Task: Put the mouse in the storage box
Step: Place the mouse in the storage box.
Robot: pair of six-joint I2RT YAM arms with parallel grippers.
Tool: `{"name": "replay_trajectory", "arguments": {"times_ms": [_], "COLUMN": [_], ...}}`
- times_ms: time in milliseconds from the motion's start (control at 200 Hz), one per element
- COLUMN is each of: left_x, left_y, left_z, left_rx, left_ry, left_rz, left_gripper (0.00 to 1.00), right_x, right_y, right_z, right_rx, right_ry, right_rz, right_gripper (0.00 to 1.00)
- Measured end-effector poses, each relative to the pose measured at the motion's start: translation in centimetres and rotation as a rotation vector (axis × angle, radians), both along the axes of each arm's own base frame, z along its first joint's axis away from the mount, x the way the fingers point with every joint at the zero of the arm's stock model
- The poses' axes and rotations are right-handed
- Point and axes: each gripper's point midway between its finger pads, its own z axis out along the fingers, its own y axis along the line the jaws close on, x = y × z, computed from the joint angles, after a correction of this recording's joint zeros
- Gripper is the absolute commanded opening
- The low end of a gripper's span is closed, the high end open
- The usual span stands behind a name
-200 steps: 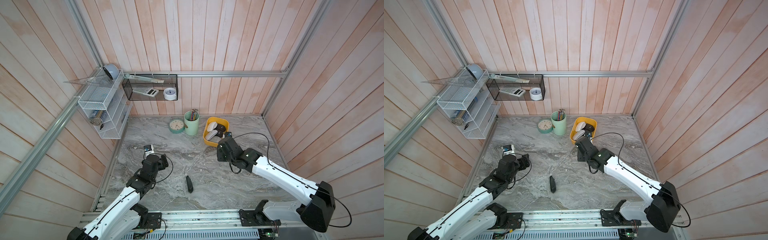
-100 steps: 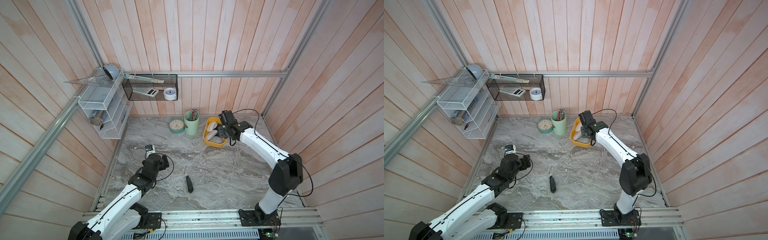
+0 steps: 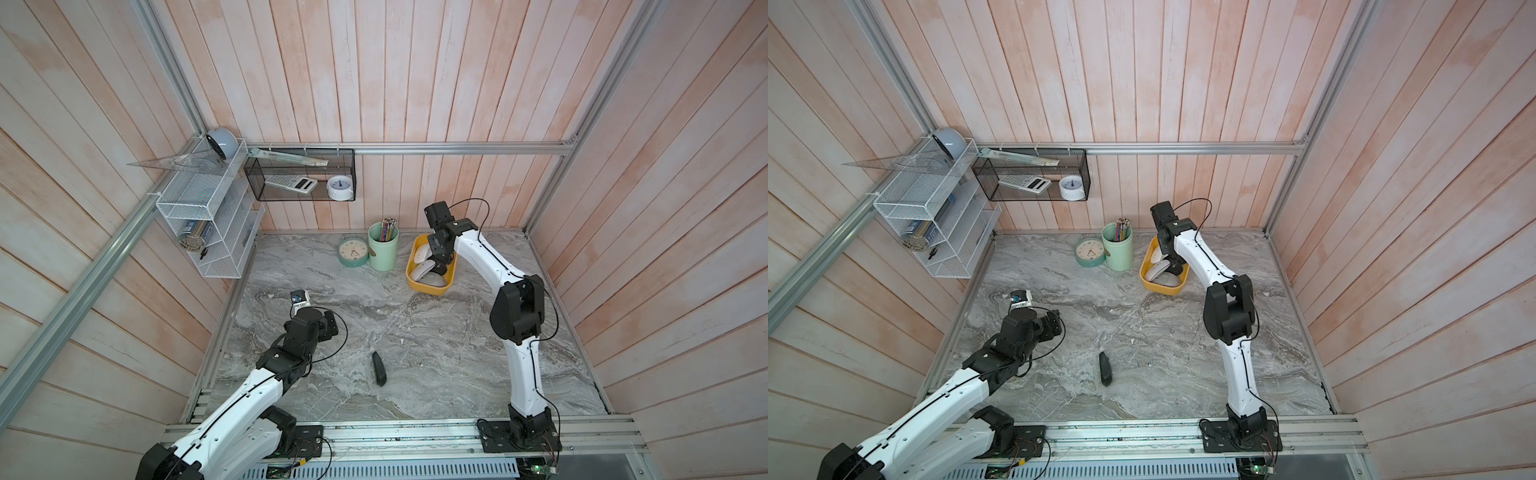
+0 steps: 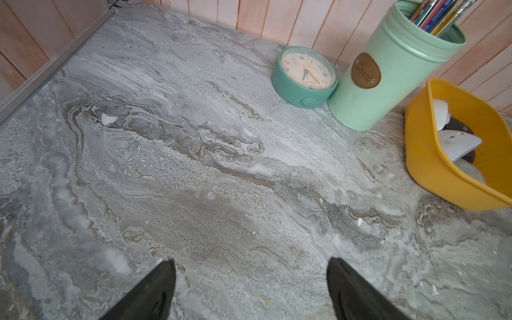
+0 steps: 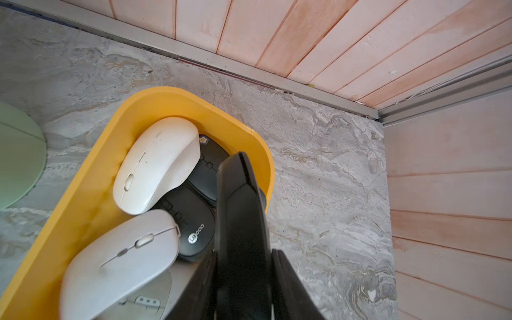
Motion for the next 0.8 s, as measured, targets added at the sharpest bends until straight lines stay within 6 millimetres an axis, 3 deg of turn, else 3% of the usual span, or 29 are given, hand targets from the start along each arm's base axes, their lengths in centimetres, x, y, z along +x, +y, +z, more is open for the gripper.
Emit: {"name": "replay_trajectory", "arguments": {"times_ms": [155,575,800], "left_x": [0.1,0.2,0.3], "left_y": [0.0,-0.1,-0.1], "left_z": [-0.5,-1.1,-1.8], "left_rx": [0.008,0.017,0.028], "left_ry": [0.017,0.037,0.06], "left_rz": [0.0,0.0,0.001], "left_gripper": [0.91,0.91,0.92], "right_x": [1.4,2.5,2.7], "right_y": [-0.2,-1.1,-0.9], "right_z": [-1.8,-5.0,-6.8], "right_rx": [-0.067,-0.213,-0.296], "right_ry": [0.026,0.079,0.103], "right_rz": [-0.001,0.0,0.022], "right_gripper": [0.16,0.18,0.28]}}
